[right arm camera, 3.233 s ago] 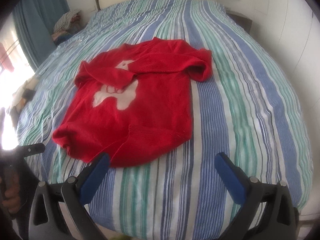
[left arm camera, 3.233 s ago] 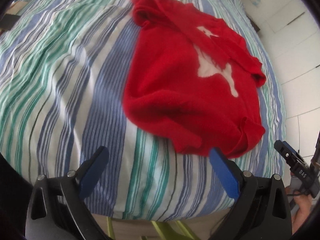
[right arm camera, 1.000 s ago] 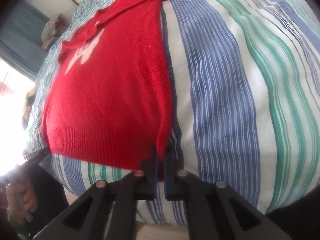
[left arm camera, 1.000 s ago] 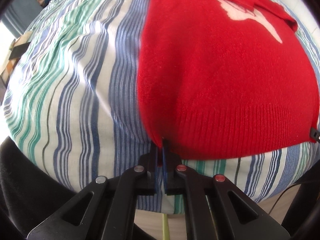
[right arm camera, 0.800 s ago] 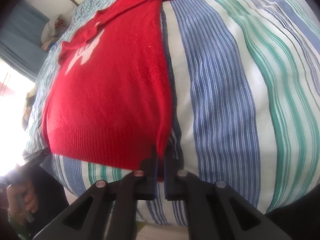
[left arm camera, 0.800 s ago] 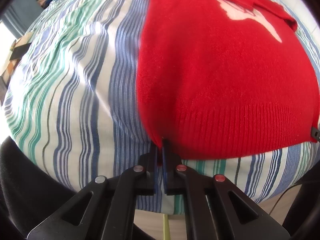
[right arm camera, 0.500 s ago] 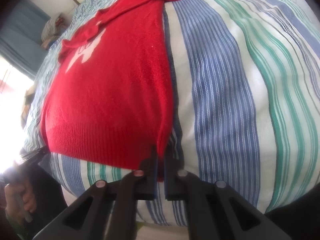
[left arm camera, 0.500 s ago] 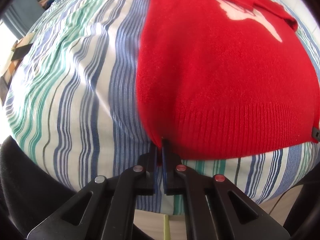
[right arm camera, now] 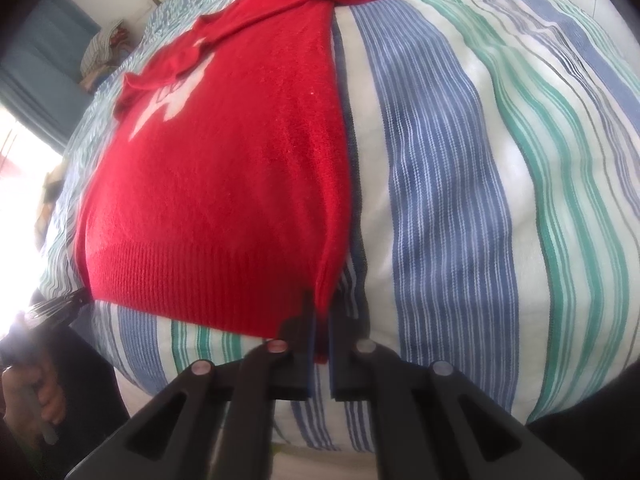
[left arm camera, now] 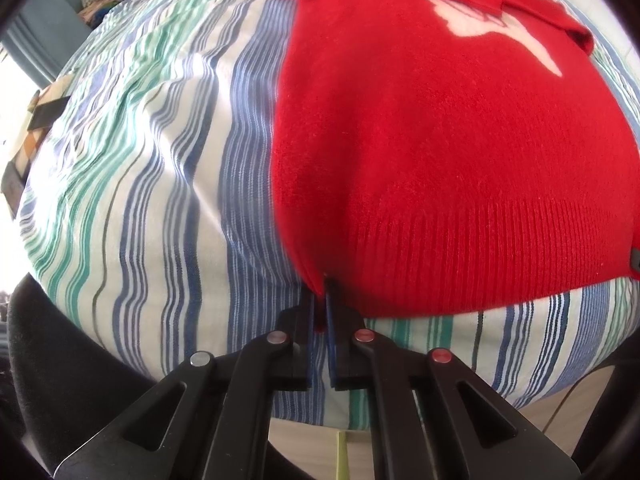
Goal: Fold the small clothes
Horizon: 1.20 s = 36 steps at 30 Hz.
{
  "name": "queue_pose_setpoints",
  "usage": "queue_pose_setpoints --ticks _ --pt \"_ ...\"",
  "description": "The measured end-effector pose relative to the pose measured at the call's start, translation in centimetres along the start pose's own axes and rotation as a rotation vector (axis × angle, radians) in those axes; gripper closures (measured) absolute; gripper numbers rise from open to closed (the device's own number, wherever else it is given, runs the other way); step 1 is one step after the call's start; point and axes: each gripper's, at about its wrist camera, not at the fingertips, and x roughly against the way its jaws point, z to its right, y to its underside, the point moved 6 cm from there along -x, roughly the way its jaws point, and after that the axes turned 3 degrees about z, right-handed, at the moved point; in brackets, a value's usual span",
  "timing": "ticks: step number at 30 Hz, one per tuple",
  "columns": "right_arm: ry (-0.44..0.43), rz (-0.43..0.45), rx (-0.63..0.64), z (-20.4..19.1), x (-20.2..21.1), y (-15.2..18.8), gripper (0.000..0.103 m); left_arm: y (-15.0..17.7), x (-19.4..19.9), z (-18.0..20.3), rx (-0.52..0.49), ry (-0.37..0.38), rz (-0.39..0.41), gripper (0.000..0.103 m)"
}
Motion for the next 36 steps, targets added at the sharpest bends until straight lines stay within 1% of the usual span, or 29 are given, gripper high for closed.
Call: queue_pose_setpoints --ticks 2,4,5,6,7,8,9,11,12,14,15,17,19,20,21,23,24,25,26,27,29,30,31,32,33,34,35,36 --pt "-0.014 -0.005 -0.015 0.1 0.0 0.0 0.1 0.0 0.3 0.0 0.003 0.004 -0.003 0.097" --pt "-0.03 -0.018 -0.031 0.2 0.2 0.0 0.097 0.1 0.7 -0.1 0.005 0.013 -0.011 0.093" --pt "-0.036 -0.03 -0.033 0.3 0.4 0.1 0.095 0.1 1.0 -0.3 0.005 0.017 -0.017 0.084" --pt "-0.038 -0.044 -0.031 0.3 0.5 0.3 0.092 0.2 1.4 -0.5 0.003 0.019 -0.024 0.066" --pt "-0.038 -0.064 -0.026 0.4 0.8 0.5 0.09 0.4 1.8 -0.7 0.0 0.016 -0.032 0.053" --pt "-0.035 -0.089 -0.021 0.5 1.0 0.9 0.085 0.6 2.4 -1.0 0.0 0.02 -0.036 0.03" --pt "-0.024 -0.12 -0.016 0.8 1.2 1.3 0.083 0.7 3.1 -1.3 0.004 0.035 -0.025 0.027" --pt "0.019 -0.171 -0.004 1.6 2.0 2.2 0.082 0.7 5.0 -2.1 0.016 0.058 0.01 0.027" --pt "0.037 -0.168 -0.007 2.2 2.9 2.3 0.082 0.4 6.2 -2.5 0.026 0.068 0.039 0.026" --pt "0.073 -0.114 -0.009 3.4 5.3 1.2 0.082 -0.7 8.4 -3.5 0.066 0.095 0.118 0.025" --pt "0.099 -0.077 0.005 3.8 6.6 0.0 0.082 -1.5 9.4 -3.8 0.094 0.109 0.161 0.02" --pt "0.143 0.013 0.071 3.6 8.8 -3.7 0.082 -3.5 10.8 -4.8 0.166 0.143 0.255 0.016" --pt "0.171 0.088 0.177 1.9 9.6 -8.3 0.076 -5.3 11.1 -5.4 0.236 0.168 0.32 0.015" --pt "0.172 0.12 0.239 0.5 9.5 -10.7 0.066 -5.9 10.9 -5.5 0.264 0.175 0.341 0.015" --pt "0.165 0.149 0.311 -1.2 8.8 -12.9 0.051 -6.4 10.5 -5.5 0.286 0.177 0.352 0.015" --pt "0.16 0.192 0.466 -5.1 6.3 -16.9 0.036 -6.8 9.7 -5.1 0.316 0.182 0.343 0.015" --pt "0.149 0.2 0.539 -7.0 4.4 -18.5 0.036 -6.7 9.3 -4.8 0.326 0.19 0.329 0.015" --pt "0.137 0.196 0.613 -9.1 2.2 -19.9 0.036 -6.2 9.0 -4.7 0.332 0.198 0.315 0.015" --pt "0.144 0.188 0.691 -11.0 -0.2 -20.9 0.036 -5.6 9.0 -4.5 0.329 0.201 0.304 0.016" --pt "0.174 0.177 0.769 -12.5 -2.7 -21.9 0.036 -5.0 8.9 -4.4 0.319 0.193 0.296 0.016" --pt "0.279 0.146 0.903 -14.4 -7.5 -23.3 0.037 -3.7 8.7 -4.4 0.289 0.153 0.28 0.015" --pt "0.334 0.146 0.94 -14.9 -9.4 -24.0 0.037 -3.1 8.4 -4.5 0.272 0.136 0.269 0.015" --pt "0.363 0.155 0.953 -15.2 -10.7 -24.7 0.038 -2.5 8.2 -4.7 0.257 0.122 0.254 0.015" --pt "0.349 0.169 0.936 -15.5 -11.3 -25.5 0.051 -2.0 7.9 -4.9 0.247 0.11 0.239 0.015" --pt "0.306 0.173 0.878 -15.3 -11.3 -26.2 0.087 -1.6 7.7 -5.2 0.244 0.1 0.23 0.015" --pt "0.268 0.168 0.78 -14.8 -10.9 -27.2 0.096 -1.3 7.7 -5.7 0.249 0.095 0.226 0.015" --pt "0.222 0.192 0.668 -13.8 -9.8 -28.1 0.095 -1.1 7.8 -6.1 0.258 0.1 0.228 0.015" --pt "0.165 0.24 0.57 -12.7 -8.0 -29.0 0.095 -1.0 8.0 -6.5 0.27 0.108 0.232 0.015"
